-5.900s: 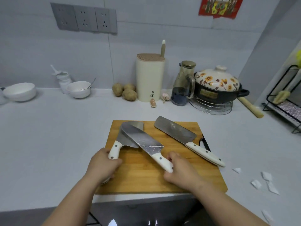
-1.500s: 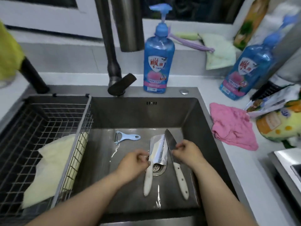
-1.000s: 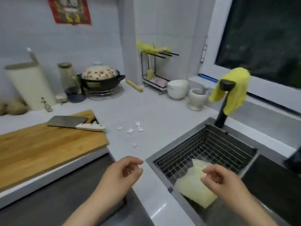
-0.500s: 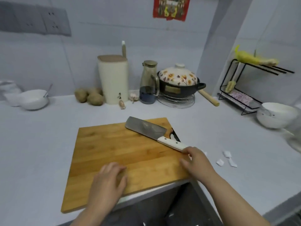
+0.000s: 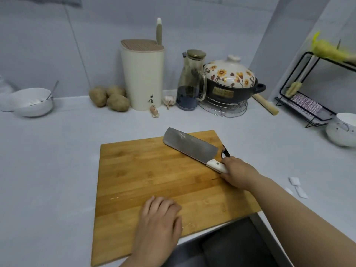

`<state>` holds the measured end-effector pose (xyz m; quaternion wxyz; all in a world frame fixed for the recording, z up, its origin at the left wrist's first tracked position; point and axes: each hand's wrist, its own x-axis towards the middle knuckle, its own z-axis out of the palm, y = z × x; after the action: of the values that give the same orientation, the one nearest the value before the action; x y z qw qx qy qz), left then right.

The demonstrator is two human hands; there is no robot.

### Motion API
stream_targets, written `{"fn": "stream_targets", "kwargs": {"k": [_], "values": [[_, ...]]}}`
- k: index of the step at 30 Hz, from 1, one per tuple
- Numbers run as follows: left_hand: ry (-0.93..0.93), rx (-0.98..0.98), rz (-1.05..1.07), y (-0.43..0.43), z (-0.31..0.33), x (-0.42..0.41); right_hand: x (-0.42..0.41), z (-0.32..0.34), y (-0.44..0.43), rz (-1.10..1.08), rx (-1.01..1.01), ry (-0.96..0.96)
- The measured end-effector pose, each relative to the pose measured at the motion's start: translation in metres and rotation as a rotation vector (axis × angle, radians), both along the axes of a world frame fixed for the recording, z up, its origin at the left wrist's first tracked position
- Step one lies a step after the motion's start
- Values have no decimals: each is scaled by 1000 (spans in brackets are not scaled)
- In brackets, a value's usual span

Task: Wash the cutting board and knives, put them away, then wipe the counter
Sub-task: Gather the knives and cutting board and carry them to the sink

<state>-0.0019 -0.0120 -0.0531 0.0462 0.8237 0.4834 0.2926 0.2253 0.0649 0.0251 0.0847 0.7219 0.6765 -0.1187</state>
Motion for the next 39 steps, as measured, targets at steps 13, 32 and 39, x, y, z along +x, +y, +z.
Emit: {"fn": "stream_targets", "kwargs": {"k": [13, 32, 39], "values": [[-48, -30, 5, 3, 1, -2, 13, 20, -48, -121, 201, 172], [-211, -107, -809, -232, 12, 293, 208, 19, -501, -894, 404, 457], [-83, -86, -941, -301, 10, 380, 251, -18, -627, -1252, 470, 537]]}}
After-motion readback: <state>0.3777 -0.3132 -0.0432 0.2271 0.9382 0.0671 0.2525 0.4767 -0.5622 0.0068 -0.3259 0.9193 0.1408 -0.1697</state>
